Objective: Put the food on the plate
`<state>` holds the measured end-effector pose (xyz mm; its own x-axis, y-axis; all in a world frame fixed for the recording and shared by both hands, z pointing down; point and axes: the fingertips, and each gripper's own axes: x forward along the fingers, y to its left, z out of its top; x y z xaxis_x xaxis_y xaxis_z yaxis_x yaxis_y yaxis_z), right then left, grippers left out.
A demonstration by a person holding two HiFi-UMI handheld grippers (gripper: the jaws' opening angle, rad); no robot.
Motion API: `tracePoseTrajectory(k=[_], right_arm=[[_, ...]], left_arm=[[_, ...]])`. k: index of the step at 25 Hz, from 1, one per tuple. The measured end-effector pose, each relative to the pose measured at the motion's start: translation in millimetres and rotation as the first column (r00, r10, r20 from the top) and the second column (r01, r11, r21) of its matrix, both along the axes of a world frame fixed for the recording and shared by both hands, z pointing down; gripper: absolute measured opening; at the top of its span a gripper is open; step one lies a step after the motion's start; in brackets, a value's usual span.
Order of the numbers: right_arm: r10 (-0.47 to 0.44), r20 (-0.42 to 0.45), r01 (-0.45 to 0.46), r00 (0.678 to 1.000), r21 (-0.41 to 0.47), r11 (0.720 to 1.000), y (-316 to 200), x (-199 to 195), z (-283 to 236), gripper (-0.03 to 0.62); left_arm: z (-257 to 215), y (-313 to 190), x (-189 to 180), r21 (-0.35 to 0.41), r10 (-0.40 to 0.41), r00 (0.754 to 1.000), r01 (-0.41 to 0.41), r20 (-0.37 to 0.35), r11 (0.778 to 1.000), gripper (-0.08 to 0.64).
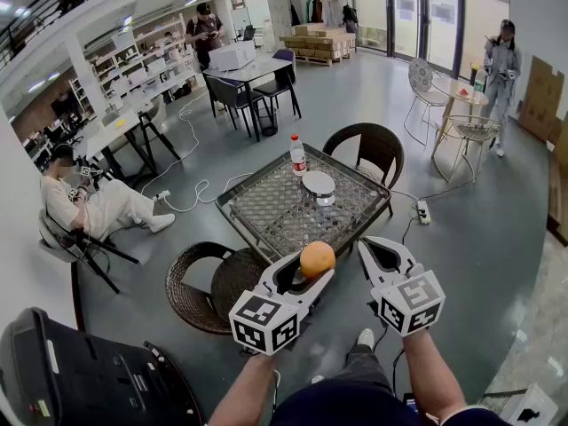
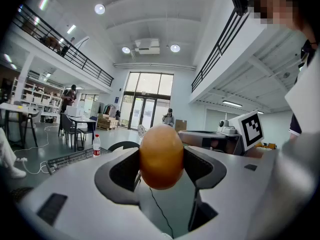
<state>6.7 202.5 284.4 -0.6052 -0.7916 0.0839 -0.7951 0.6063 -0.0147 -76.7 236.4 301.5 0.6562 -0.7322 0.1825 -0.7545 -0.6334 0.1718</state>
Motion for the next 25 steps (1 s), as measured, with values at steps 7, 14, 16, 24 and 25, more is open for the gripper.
tracePoseTrajectory(k=[7,14,16,24,25], right_arm=[[0.009,0.024,-0.009,1.0,-0.01,1.0,1,1,0,0.003],[0.009,0.025,-0.009,1.0,-0.016,1.0,-2,2,2,0.003],[0.003,0.021,-0.003,1.0,-0.014,1.0,-4,2,4,0.003],[-0.005,0.014,0.005,1.0,-0.014,1.0,-22,11,5,0.003],[-0.005,0.015,0.005,1.0,-0.016,1.0,-24,12,5,0.003]], left_arm=[[1,1,-1,-0.001,0.005,1.0,-0.005,-0.002,1.0,0.282],[4,-1,1,-0.009,0.006,1.0,-0.006,-0.001,1.0,0.282],[7,-3,2,-0.009,0.006,1.0,-0.006,-0.002,1.0,0.282],[9,-21,10,-0.016,-0.001,1.0,0.001,0.0,1.0,0.282],[8,-23,10,-0.018,-0.002,1.0,0.002,0.0,1.0,0.282]])
